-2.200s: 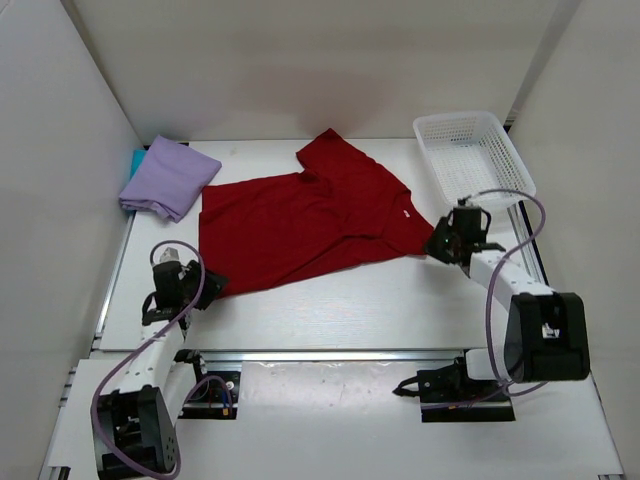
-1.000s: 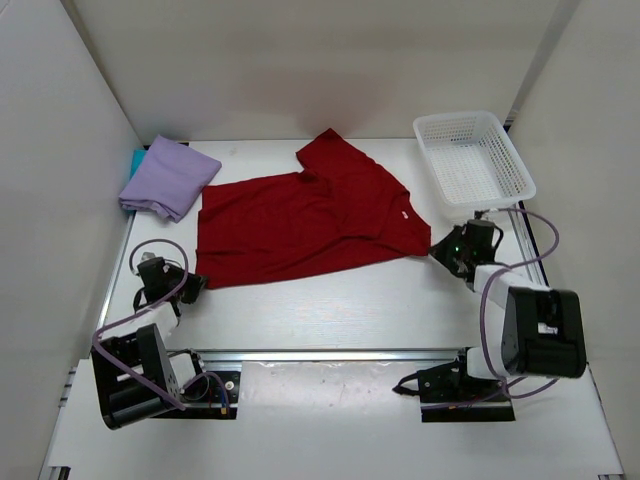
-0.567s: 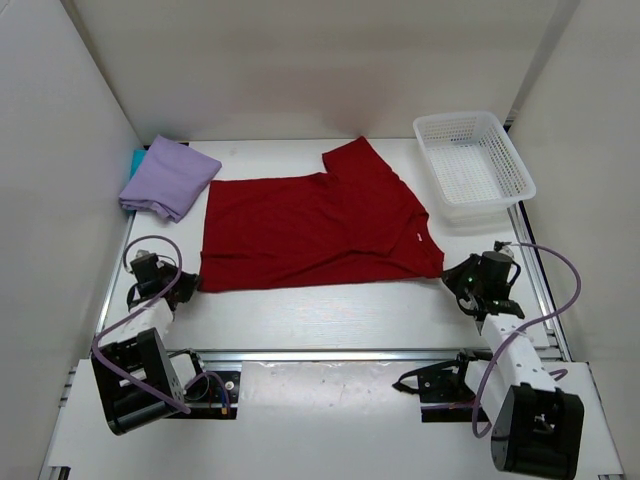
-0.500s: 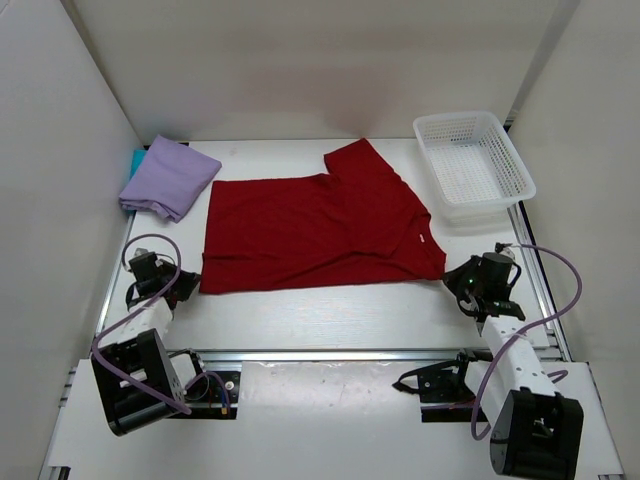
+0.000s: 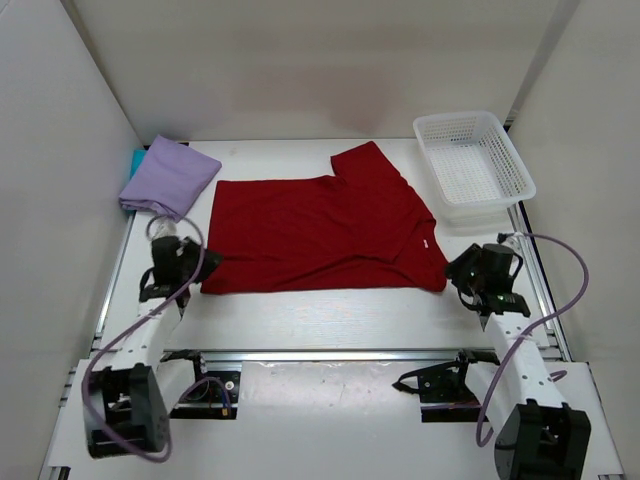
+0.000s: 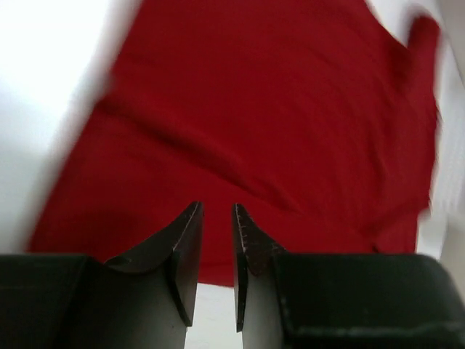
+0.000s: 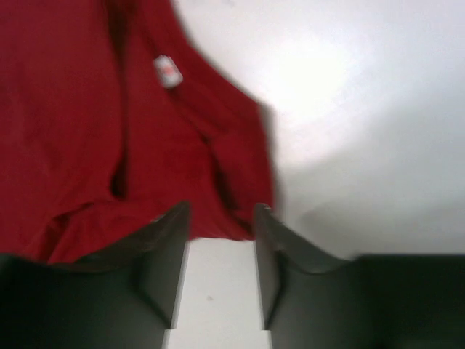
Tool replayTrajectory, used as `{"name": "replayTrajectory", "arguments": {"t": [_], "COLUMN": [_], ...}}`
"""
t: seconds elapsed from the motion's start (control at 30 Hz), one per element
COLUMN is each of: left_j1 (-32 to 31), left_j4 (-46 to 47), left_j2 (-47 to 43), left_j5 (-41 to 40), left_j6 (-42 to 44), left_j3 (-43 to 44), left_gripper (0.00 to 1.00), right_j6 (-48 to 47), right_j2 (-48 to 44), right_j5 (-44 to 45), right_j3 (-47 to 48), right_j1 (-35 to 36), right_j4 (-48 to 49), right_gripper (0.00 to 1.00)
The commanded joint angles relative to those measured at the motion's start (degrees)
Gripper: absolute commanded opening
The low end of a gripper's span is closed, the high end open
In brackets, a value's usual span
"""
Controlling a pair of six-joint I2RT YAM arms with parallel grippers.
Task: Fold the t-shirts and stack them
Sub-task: Fold the flattened tshirt in 1/3 of the way
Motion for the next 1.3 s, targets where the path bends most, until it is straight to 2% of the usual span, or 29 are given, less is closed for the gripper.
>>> {"name": "replayTrajectory", "arguments": {"t": [0.0,0.03,0.1,0.13,0.2,0.23,0.27,0.33,0.5,0.63,0.8,0.87,0.93,1.0,1.07,1.17,1.27], "left_j1": [-14.96,-21.53,-32.1,-33.79,-37.05,-37.24,-37.24,-36.19,-30.48,-29.15,-29.24,-29.16,-29.94,-30.03,-29.6,-29.33,-29.51], "left_j4": [0.55,0.99,4.4,4.25,9.5,9.69,11.0,12.5,15.32,16.19,17.78,18.57,18.49,18.66,19.01,19.36,19.36], "left_j2": [-0.27,1.04,3.5,5.43,8.42,9.92,10.46,10.81,8.71,9.14,10.9,11.16,11.34,11.34,11.17,10.81,10.46], "left_j5": [-5.46,-8.18,-10.3,-10.41,-8.66,-7.95,-7.51,-7.33,-6.63,-6.37,-5.49,-5.13,-5.66,-6.01,-5.83,-5.49,-5.83], "left_j6": [3.95,3.79,2.73,2.03,1.33,1.15,0.8,0.62,0.09,0.09,-0.6,-0.79,-1.05,-0.88,-0.88,-1.31,-1.31], "left_j3": [6.27,6.8,7.24,7.33,7.33,7.59,7.51,6.11,1.89,0.39,-0.31,-0.66,-0.58,-0.66,-0.75,-1.54,-1.37], "left_gripper": [0.33,0.33,0.34,0.34,0.33,0.33,0.32,0.32,0.33,0.33,0.33,0.33,0.33,0.33,0.33,0.32,0.33], "right_j6": [-3.52,-4.23,-5.72,-6.95,-7.56,-7.75,-8.18,-8.54,-7.4,-6.69,-5.82,-5.29,-5.02,-4.76,-4.15,-4.32,-6.16], "right_j2": [2.8,4.21,12.8,14.84,21.43,22.32,24.33,28.46,33.93,38.5,40.7,41.4,41.67,42.46,43.6,44.3,46.23], "right_j5": [1.29,0.77,0.41,-0.28,-0.55,-1.07,-3.25,-5.99,-7.67,-9.51,-9.87,-11.53,-11.19,-12.06,-12.77,-11.11,-7.77], "right_j3": [5.76,8.04,10.59,12.26,13.94,13.95,14.12,15.08,14.83,15.7,16.85,16.76,16.93,17.64,18.69,21.59,27.21], "right_j1": [5.96,7.21,16.14,19.75,22.41,22.43,22.43,21.38,21.19,20.58,20.49,20.06,20.05,20.05,19.79,20.75,22.24], "right_j4": [6.09,7.4,9.86,10.22,12.06,14.68,16.88,19.19,23.13,23.94,24.11,25.25,25.25,24.91,24.91,23.95,20.43], "right_gripper": [0.34,0.25,0.15,0.08,0.06,0.13,0.25,0.38,0.47,0.47,0.42,0.37,0.24,0.19,0.06,0.0,0.0]}}
